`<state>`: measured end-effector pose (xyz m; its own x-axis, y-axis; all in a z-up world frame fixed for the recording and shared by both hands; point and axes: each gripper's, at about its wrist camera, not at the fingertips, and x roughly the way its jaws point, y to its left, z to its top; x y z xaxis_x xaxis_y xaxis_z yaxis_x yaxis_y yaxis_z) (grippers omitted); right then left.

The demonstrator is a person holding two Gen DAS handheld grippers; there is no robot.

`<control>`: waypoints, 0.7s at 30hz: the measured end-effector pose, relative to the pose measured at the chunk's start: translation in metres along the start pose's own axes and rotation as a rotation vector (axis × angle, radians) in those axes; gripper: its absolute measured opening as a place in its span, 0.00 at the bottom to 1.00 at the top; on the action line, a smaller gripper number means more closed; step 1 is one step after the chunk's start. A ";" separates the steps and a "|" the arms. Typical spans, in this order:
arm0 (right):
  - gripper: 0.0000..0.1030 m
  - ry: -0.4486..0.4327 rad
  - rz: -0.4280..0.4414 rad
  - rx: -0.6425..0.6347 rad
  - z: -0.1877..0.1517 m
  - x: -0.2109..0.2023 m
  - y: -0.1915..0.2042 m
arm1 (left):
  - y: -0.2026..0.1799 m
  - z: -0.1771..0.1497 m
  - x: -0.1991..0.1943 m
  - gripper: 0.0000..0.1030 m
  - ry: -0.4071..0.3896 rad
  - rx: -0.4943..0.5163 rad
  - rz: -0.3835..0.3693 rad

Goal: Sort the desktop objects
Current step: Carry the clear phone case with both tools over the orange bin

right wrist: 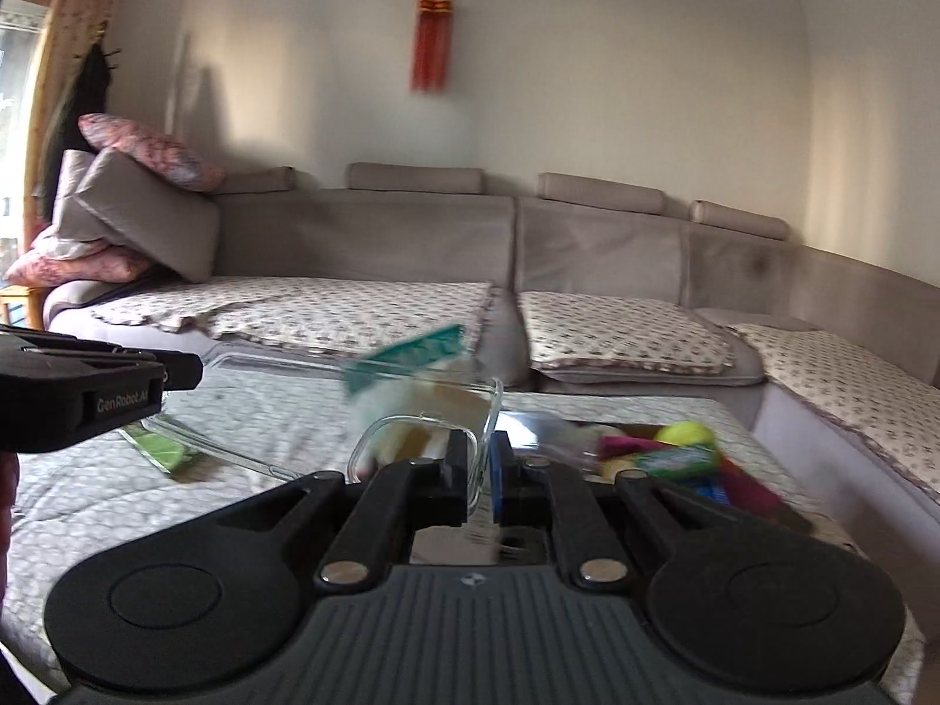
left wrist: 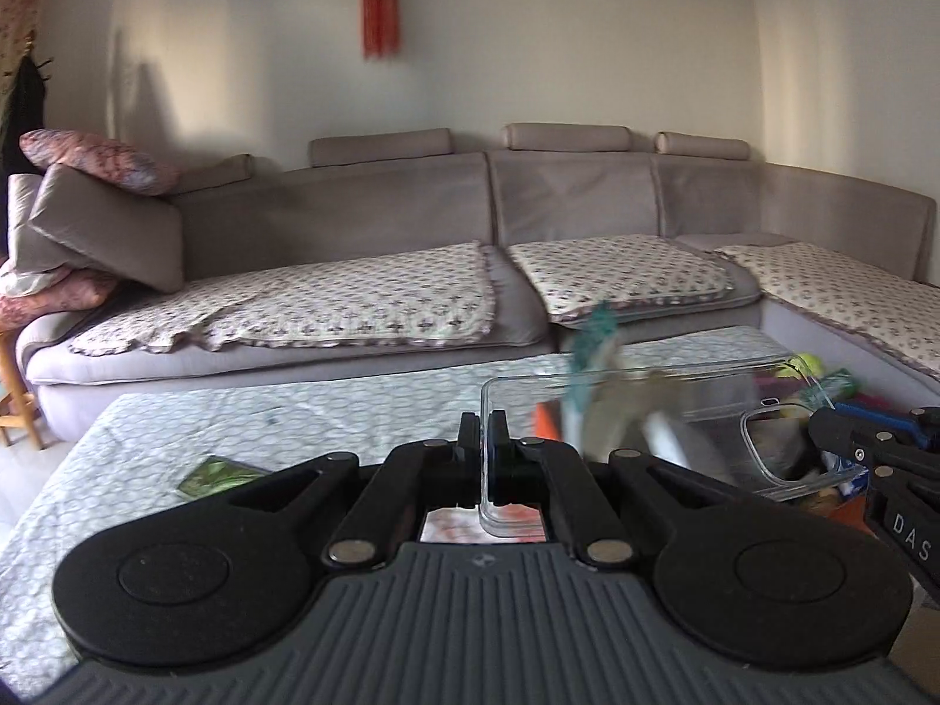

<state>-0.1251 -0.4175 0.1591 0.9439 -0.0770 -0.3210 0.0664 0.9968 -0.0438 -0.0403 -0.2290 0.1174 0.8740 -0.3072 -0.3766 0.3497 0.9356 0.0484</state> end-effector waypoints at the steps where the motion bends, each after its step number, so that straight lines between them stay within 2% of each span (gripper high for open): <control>1: 0.07 0.000 -0.011 0.001 -0.001 0.000 -0.004 | -0.004 0.000 0.002 0.04 -0.001 0.003 -0.007; 10: 0.07 0.009 -0.077 0.012 -0.017 0.009 -0.034 | -0.036 -0.002 0.018 0.04 -0.004 0.030 -0.036; 21: 0.07 0.039 -0.089 0.039 -0.030 0.023 -0.053 | -0.056 -0.004 0.027 0.04 0.020 0.062 -0.033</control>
<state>-0.1167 -0.4730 0.1253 0.9203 -0.1652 -0.3546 0.1628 0.9860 -0.0369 -0.0377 -0.2885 0.1007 0.8548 -0.3339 -0.3974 0.3994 0.9121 0.0928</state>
